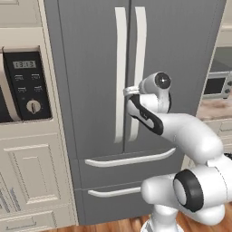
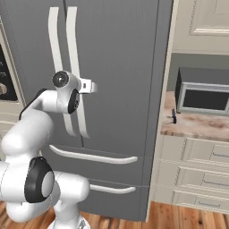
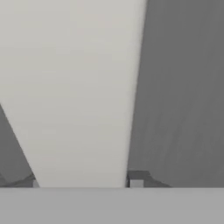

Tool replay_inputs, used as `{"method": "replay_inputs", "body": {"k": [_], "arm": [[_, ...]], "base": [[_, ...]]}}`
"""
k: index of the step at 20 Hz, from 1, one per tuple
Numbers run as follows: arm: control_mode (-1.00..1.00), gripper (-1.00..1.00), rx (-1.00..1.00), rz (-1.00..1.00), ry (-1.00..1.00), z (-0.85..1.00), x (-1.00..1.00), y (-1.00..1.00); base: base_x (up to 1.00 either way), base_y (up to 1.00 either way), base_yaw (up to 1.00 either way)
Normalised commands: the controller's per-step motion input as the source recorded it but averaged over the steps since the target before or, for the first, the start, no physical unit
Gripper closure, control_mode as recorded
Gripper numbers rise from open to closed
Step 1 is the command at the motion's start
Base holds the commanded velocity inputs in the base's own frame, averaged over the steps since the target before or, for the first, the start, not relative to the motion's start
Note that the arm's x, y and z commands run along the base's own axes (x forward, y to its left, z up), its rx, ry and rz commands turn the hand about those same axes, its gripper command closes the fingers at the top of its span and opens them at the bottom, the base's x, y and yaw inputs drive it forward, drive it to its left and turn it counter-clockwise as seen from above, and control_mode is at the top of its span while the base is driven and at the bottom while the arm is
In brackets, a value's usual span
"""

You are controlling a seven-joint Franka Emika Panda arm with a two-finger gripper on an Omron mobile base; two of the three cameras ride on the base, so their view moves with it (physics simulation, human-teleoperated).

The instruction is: Retrieve the butter from the fridge and place it on a plate on the dining table. Then retrieve the butter knife by the fridge and place it near the plate.

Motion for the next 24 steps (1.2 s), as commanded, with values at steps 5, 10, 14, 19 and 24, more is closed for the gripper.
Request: {"method": "replay_inputs", "body": {"k": [5, 10, 14, 19, 24], "arm": [[-1.00, 1.00, -0.05, -0.03, 0.08, 0.29, -0.88, -0.21], [-1.00, 1.00, -0.02, 0.01, 0.17, 0.62, -1.00, -0.52], [-1.00, 1.00, 0.00, 0.07, 0.21, 0.48, -1.00, -0.78], [-1.00, 1.00, 0.09, 0.11, 0.15, 0.21, -1.00, -0.99], [-1.00, 1.00, 0.24, 0.15, 0.10, 0.01, -1.00, -1.00]], "base": [[0.00, 0.00, 0.00], [0.00, 0.00, 0.00], [0.00, 0.00, 0.00], [0.00, 0.00, 0.00], [0.00, 0.00, 0.00]]}}
